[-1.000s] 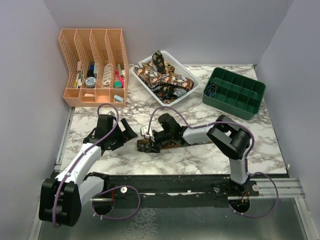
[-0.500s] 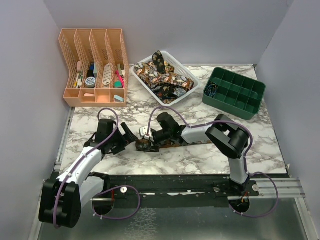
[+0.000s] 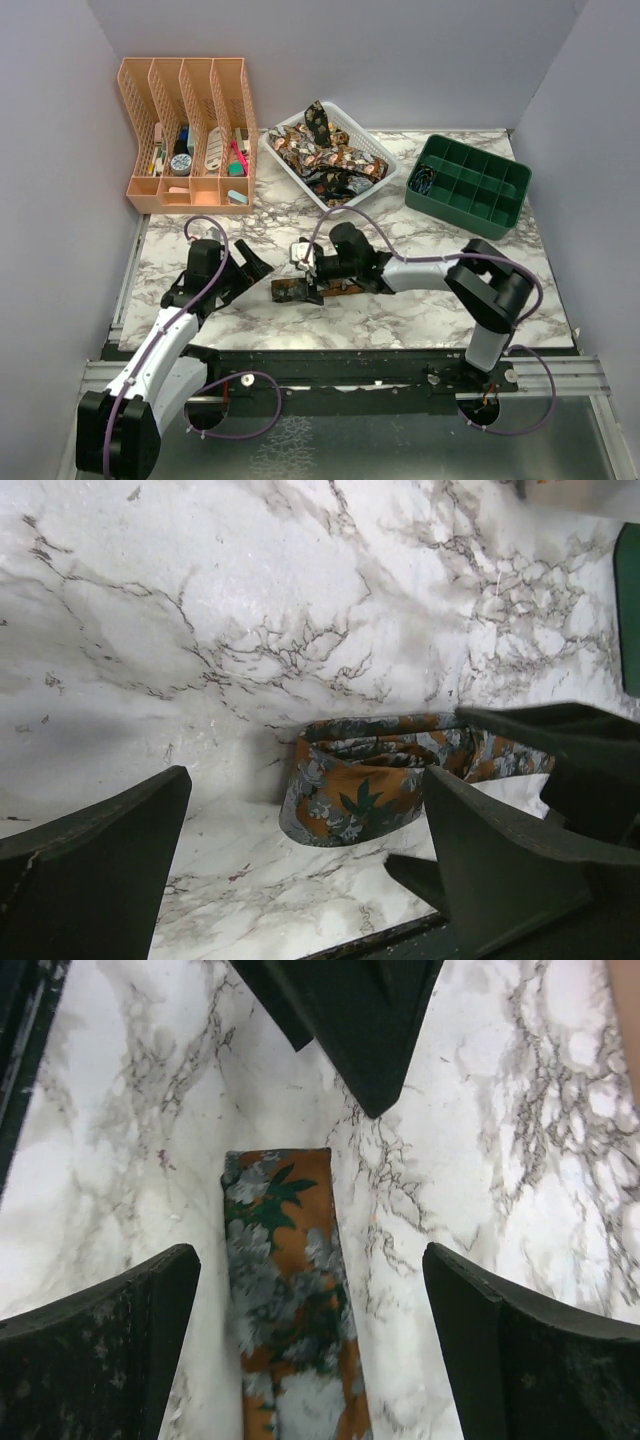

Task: Roll the ties
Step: Roll the tie at the center of the board.

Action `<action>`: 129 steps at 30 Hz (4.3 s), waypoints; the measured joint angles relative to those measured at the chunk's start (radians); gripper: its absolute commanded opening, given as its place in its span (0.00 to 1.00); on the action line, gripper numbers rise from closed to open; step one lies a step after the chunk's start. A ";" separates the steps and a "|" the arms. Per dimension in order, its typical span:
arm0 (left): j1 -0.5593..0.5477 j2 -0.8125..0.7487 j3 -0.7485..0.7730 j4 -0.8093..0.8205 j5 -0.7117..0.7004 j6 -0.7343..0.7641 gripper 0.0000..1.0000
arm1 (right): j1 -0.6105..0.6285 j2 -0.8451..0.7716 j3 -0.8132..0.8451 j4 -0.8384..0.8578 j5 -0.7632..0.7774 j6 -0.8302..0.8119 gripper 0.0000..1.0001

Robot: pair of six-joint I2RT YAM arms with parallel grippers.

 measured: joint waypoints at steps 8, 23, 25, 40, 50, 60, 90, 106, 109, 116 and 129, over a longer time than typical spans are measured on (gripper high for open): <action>0.000 -0.055 -0.041 0.045 -0.034 -0.027 0.99 | 0.002 -0.240 -0.216 0.146 0.254 0.367 1.00; 0.000 -0.138 -0.139 0.159 -0.021 0.013 0.94 | -0.008 -0.198 0.010 -0.371 0.500 1.115 0.66; 0.000 -0.149 -0.165 0.172 -0.003 0.011 0.94 | -0.008 -0.177 0.010 -0.386 0.483 1.141 0.65; -0.001 -0.176 -0.248 0.214 0.076 0.003 0.92 | -0.008 -0.064 0.092 -0.420 0.425 1.182 0.55; -0.020 -0.169 -0.254 0.241 0.106 0.005 0.92 | -0.008 -0.031 0.126 -0.520 0.481 1.190 0.53; -0.091 -0.117 -0.264 0.296 0.145 0.008 0.89 | -0.008 -0.018 0.132 -0.534 0.506 1.190 0.53; -0.145 0.022 -0.267 0.444 0.113 -0.083 0.71 | -0.008 -0.005 0.136 -0.539 0.525 1.190 0.45; -0.145 0.108 -0.263 0.516 0.090 -0.163 0.59 | -0.008 -0.005 0.134 -0.536 0.525 1.190 0.44; -0.145 0.119 -0.263 0.517 0.084 -0.168 0.59 | -0.008 -0.005 0.133 -0.532 0.525 1.190 0.44; -0.152 0.133 -0.262 0.532 0.079 -0.175 0.59 | -0.008 -0.005 0.131 -0.528 0.525 1.190 0.43; -0.182 0.188 -0.240 0.550 0.066 -0.172 0.51 | -0.008 -0.005 0.129 -0.525 0.524 1.190 0.43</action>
